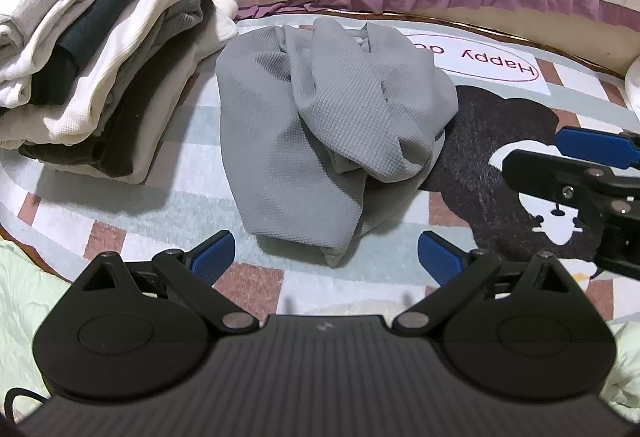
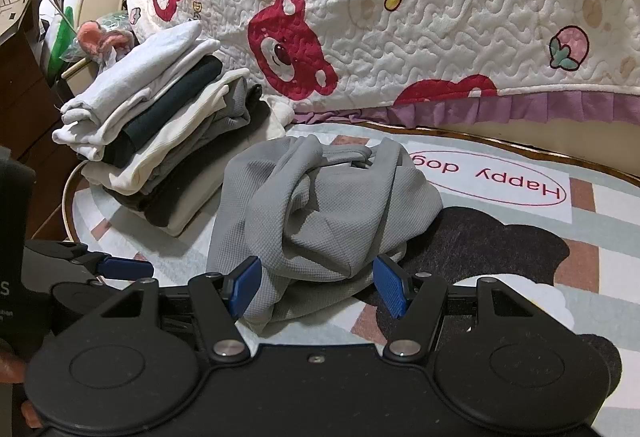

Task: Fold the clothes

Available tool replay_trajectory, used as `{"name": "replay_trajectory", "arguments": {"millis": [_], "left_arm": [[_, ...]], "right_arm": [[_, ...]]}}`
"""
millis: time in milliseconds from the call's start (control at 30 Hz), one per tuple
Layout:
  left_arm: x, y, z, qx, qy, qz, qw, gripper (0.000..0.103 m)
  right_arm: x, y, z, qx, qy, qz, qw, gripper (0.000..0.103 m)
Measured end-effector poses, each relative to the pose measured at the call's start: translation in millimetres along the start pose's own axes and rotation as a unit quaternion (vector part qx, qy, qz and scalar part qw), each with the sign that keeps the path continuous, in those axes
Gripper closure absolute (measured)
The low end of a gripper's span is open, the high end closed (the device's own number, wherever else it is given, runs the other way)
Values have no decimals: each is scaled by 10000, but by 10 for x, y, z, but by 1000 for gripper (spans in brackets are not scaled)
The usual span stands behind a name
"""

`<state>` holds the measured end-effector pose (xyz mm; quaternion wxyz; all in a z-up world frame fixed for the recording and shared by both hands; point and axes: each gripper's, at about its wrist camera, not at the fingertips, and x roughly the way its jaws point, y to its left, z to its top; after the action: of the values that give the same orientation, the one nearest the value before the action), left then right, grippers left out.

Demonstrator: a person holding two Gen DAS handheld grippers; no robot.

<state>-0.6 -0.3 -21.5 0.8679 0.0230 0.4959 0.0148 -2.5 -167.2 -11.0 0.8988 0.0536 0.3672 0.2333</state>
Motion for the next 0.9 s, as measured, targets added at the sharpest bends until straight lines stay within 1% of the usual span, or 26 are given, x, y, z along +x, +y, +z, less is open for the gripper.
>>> {"name": "replay_trajectory", "arguments": {"millis": [300, 367, 433, 500, 567, 700, 733, 800, 833, 867, 900], "left_arm": [[70, 34, -14, -134, 116, -74, 9998, 4], [86, 89, -19, -320, 57, -245, 9992, 4], [93, 179, -9, -645, -10, -458, 9969, 4], [94, 285, 6, -1022, -106, -584, 9930, 4], [94, 376, 9, -1321, -199, -611, 9891, 4], [202, 489, 12, -1453, -102, -409, 9885, 4], [241, 515, 14, -1463, -56, -337, 9886, 6], [287, 560, 20, -1528, -59, -157, 9881, 20], [295, 570, 33, -1527, -55, -91, 9882, 34], [297, 574, 52, -1499, -40, -43, 9887, 43], [303, 573, 87, -1439, 88, -83, 9895, 44]], "right_arm": [[16, -3, -8, 1, 12, -1, 10000, 36], [24, -34, -16, 32, -3, 3, 10000, 36], [20, -93, -29, 104, -29, -70, 9999, 35], [-5, -173, -38, 217, -87, -176, 9996, 35], [-43, -281, -51, 400, -162, -263, 9987, 34], [-35, -539, -93, 640, -309, -472, 9964, 31], [-8, -607, -102, 748, -317, -484, 9955, 31], [58, -727, -81, 987, -284, -414, 9939, 31], [94, -783, -62, 1112, -257, -357, 9928, 31], [124, -827, -31, 1201, -232, -294, 9921, 31], [144, -850, 29, 1222, -213, -214, 9920, 31]]}}
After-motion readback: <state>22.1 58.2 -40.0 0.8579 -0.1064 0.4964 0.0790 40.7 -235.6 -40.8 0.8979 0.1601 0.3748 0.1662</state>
